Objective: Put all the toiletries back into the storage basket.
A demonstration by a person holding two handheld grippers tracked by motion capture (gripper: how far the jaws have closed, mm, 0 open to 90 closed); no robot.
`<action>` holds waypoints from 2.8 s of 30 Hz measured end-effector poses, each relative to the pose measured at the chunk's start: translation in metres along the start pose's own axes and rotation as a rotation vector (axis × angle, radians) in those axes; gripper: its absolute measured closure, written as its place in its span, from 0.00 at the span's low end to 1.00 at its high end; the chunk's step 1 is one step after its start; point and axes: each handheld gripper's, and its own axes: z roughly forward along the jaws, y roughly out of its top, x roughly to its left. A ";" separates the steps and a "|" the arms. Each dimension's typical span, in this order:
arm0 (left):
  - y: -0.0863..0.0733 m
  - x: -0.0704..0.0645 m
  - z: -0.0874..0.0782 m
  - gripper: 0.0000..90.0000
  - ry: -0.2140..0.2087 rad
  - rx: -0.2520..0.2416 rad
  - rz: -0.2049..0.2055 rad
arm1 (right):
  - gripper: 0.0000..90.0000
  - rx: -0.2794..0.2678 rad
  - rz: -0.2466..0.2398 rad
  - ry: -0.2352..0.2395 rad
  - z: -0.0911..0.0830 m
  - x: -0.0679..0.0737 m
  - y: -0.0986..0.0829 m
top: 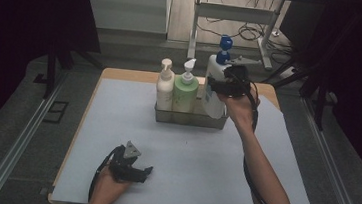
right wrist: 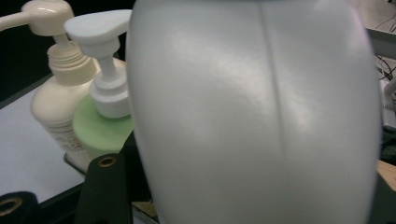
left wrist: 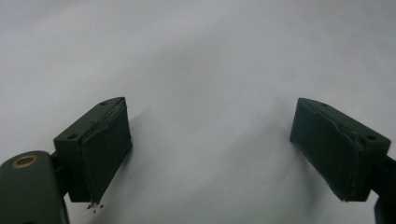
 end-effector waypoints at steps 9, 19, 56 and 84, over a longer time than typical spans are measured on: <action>0.000 0.000 0.000 0.13 -0.001 -0.002 -0.001 | 0.45 -0.006 0.021 -0.027 0.016 -0.005 0.001; 0.000 0.000 0.000 0.13 0.000 -0.002 -0.002 | 0.45 -0.011 0.020 -0.048 0.030 -0.009 -0.005; 0.000 0.000 0.000 0.13 -0.001 0.002 0.000 | 0.45 0.071 0.029 -0.045 0.052 -0.008 -0.047; 0.000 0.000 0.000 0.13 0.000 0.002 0.000 | 0.35 0.087 0.027 -0.017 0.049 -0.010 -0.057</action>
